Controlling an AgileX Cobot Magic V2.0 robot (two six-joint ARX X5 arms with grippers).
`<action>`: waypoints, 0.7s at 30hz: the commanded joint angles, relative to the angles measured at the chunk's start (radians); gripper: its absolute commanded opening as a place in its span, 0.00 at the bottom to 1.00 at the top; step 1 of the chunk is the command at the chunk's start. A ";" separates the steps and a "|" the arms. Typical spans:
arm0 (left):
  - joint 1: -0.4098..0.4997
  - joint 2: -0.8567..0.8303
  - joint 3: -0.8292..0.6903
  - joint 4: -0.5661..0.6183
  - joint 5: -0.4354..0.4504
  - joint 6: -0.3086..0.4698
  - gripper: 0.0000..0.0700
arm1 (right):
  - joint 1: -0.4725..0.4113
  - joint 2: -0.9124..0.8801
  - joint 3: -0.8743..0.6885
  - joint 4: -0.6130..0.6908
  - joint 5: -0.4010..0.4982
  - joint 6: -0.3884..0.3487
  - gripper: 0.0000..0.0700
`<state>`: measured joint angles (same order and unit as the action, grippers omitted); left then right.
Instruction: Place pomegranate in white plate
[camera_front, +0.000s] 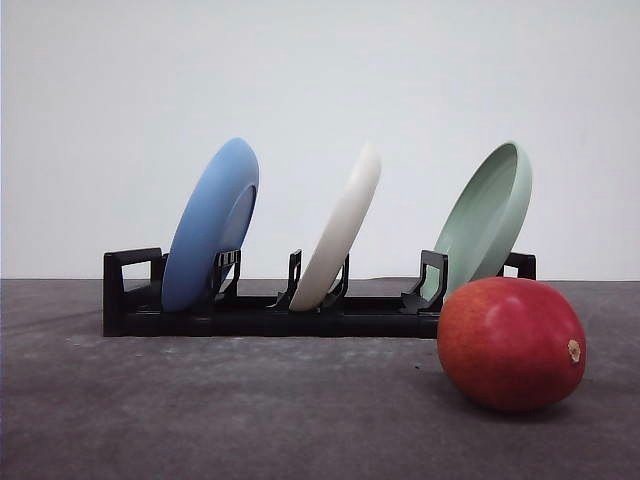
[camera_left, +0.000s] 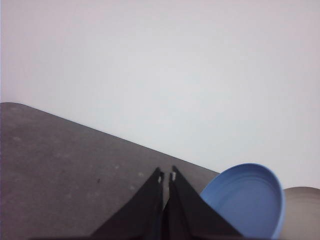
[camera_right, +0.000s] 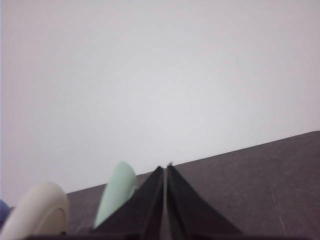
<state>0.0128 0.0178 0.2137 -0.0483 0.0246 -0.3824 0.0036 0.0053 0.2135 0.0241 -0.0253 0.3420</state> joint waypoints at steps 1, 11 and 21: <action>0.001 0.018 0.066 -0.084 -0.003 0.000 0.00 | -0.002 0.004 0.067 -0.086 0.001 0.027 0.01; 0.001 0.206 0.412 -0.579 0.006 0.096 0.00 | -0.002 0.164 0.384 -0.559 -0.035 -0.052 0.01; -0.010 0.394 0.575 -0.820 0.108 0.270 0.00 | 0.011 0.365 0.489 -0.713 -0.206 -0.175 0.01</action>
<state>0.0071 0.4032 0.7694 -0.8715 0.1224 -0.1672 0.0100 0.3636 0.6876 -0.6923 -0.2218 0.2033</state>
